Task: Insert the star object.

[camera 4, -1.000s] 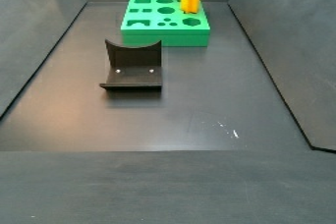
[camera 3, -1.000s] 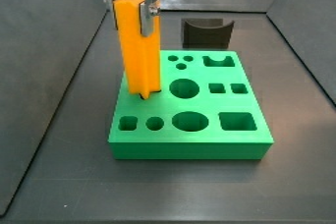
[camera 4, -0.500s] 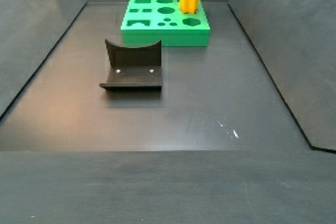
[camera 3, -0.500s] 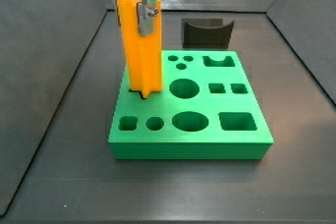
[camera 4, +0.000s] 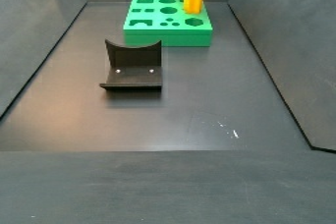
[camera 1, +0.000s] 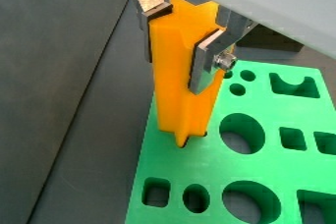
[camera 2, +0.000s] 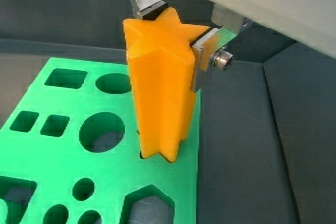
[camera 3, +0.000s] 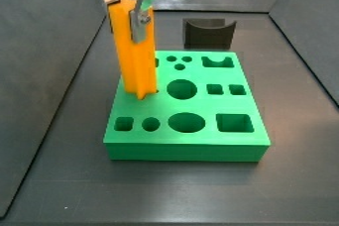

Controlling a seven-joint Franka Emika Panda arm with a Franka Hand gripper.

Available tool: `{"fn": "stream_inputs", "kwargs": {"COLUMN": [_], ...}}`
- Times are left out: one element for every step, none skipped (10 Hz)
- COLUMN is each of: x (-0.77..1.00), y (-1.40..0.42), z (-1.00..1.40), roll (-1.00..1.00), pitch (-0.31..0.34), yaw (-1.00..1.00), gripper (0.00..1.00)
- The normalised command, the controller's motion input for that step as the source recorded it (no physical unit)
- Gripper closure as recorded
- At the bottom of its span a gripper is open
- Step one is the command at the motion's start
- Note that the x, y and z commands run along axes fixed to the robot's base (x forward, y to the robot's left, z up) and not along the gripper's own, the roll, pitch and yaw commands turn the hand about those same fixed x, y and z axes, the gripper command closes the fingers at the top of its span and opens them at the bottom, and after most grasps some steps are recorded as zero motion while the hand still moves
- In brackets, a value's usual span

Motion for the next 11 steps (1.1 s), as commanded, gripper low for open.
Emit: {"fn": "stream_inputs", "kwargs": {"x": [0.00, 0.08, 0.13, 0.18, 0.20, 0.15, 0.11, 0.11, 0.02, 0.00, 0.00], "y": [0.00, 0.00, 0.00, 0.00, 0.00, 0.00, 0.00, 0.00, 0.00, 0.04, 0.00], "z": [-0.24, -0.28, -0.35, -0.35, -0.33, -0.37, -0.40, -0.40, -0.25, 0.00, 0.00], "roll": [-0.13, 0.00, 0.02, 0.07, 0.07, 0.06, 0.04, 0.01, 0.00, -0.06, 0.00], "pitch": [0.000, 0.000, 0.043, 0.059, 0.020, 0.000, 0.000, 0.000, 0.000, 0.000, 0.000], "yaw": [0.01, 0.00, 0.00, -0.01, -0.06, -0.06, -0.06, -0.04, -0.02, -0.01, 0.00], "gripper": [1.00, 1.00, 1.00, 1.00, 1.00, 1.00, 1.00, 1.00, 1.00, 1.00, 1.00]}}
